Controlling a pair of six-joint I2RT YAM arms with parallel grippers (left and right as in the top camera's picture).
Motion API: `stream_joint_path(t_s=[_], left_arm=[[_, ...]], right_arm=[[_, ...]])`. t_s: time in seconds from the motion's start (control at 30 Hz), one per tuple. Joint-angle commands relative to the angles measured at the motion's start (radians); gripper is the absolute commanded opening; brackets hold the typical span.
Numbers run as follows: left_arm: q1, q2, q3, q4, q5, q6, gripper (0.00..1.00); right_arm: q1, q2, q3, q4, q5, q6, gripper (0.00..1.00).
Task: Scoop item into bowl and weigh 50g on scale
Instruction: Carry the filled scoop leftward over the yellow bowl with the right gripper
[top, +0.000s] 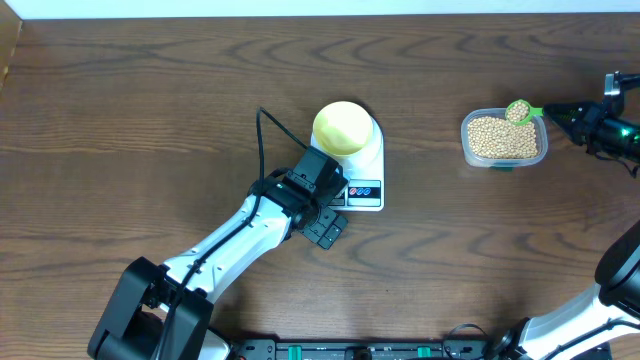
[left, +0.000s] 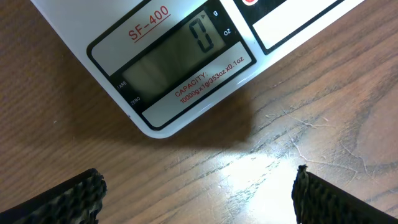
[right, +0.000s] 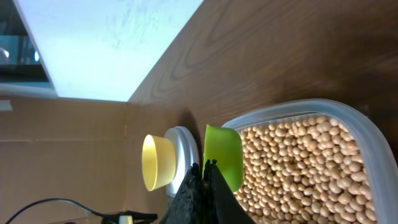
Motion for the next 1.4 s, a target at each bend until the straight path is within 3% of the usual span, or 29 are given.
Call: stream_joint_path(t_s=[0.0,0.8,1.37], left_arm=[[0.000,0.006,-0.003,-0.003,-0.002,0.008,0.98],[0.000,0.006,-0.003,-0.003,-0.002,0.009,0.98],[0.000,0.006,-0.003,-0.003,-0.002,0.009,0.98]], right_arm=[[0.010,-0.003,-0.005,0.002,-0.050,0.010,0.01],[0.338,-0.003,-0.005,0.385,-0.015,0.369,0.01],[0.636,-0.003,-0.005,0.456,0.096,0.416,0.01]])
